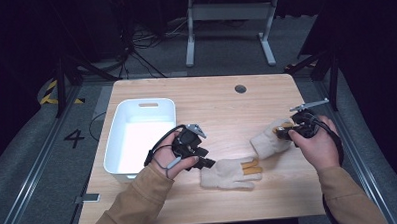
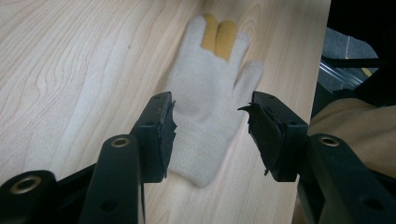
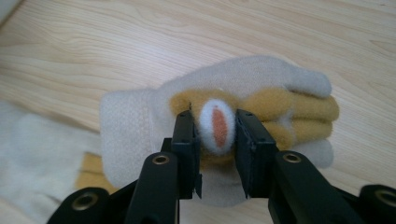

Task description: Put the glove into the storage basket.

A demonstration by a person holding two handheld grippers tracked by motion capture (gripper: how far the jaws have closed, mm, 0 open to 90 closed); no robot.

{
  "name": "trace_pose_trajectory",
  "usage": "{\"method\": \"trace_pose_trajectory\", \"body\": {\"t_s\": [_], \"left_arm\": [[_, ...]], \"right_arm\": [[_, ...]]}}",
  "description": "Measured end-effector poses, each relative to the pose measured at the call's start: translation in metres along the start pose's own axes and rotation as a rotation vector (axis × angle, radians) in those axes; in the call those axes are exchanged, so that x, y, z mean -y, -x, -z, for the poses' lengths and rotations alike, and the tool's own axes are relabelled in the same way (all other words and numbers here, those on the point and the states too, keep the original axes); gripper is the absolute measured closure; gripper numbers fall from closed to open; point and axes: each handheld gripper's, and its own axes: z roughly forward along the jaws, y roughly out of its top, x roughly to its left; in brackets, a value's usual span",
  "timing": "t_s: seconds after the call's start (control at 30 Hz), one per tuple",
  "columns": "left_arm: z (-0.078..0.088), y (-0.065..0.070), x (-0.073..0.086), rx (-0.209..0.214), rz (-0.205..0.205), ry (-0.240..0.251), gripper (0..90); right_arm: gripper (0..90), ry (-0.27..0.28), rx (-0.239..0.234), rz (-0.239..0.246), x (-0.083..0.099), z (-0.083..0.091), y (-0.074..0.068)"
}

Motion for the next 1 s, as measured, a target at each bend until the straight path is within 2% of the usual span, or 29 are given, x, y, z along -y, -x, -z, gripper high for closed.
{"method": "trace_pose_trajectory", "body": {"t_s": [0.1,0.13,0.2,0.33,0.4,0.6,0.67,0.83,0.9,0.93,1.0], "left_arm": [[-0.001,0.000,-0.002,0.004,-0.006,-0.008,51.0],[-0.002,0.000,-0.002,0.003,-0.004,-0.006,51.0],[-0.002,0.001,-0.002,0.002,-0.003,-0.005,51.0],[-0.002,0.001,-0.001,0.004,-0.008,-0.006,51.0],[-0.001,0.002,0.000,0.001,-0.006,-0.008,51.0],[-0.001,0.003,0.004,-0.008,0.004,-0.015,51.0],[-0.001,0.003,0.006,-0.012,0.007,-0.017,51.1],[-0.004,0.006,0.008,-0.020,0.013,-0.032,51.0],[-0.009,0.010,0.008,-0.010,0.001,-0.045,51.0],[-0.012,0.014,0.008,-0.009,-0.016,-0.060,51.0],[-0.013,0.016,0.008,-0.005,-0.018,-0.066,51.0]], "right_arm": [[71.5,0.016,-0.017,0.005,0.003,0.009,-0.012],[71.4,0.025,-0.029,0.003,0.006,0.013,-0.019],[71.4,0.028,-0.039,0.004,0.007,0.015,-0.022],[71.2,0.028,-0.083,-0.001,0.014,0.018,-0.042],[71.1,0.027,-0.089,-0.001,0.015,0.018,-0.045],[71.0,0.004,-0.141,0.007,0.026,0.004,-0.064],[70.8,-0.008,-0.168,0.003,0.031,-0.005,-0.072],[70.2,-0.029,-0.184,0.004,0.036,-0.021,-0.077],[67.5,-0.053,-0.190,0.009,0.040,-0.030,-0.079],[62.1,-0.067,-0.186,0.035,0.043,-0.041,-0.081],[59.1,-0.050,-0.178,0.048,0.044,-0.044,-0.081]]}}
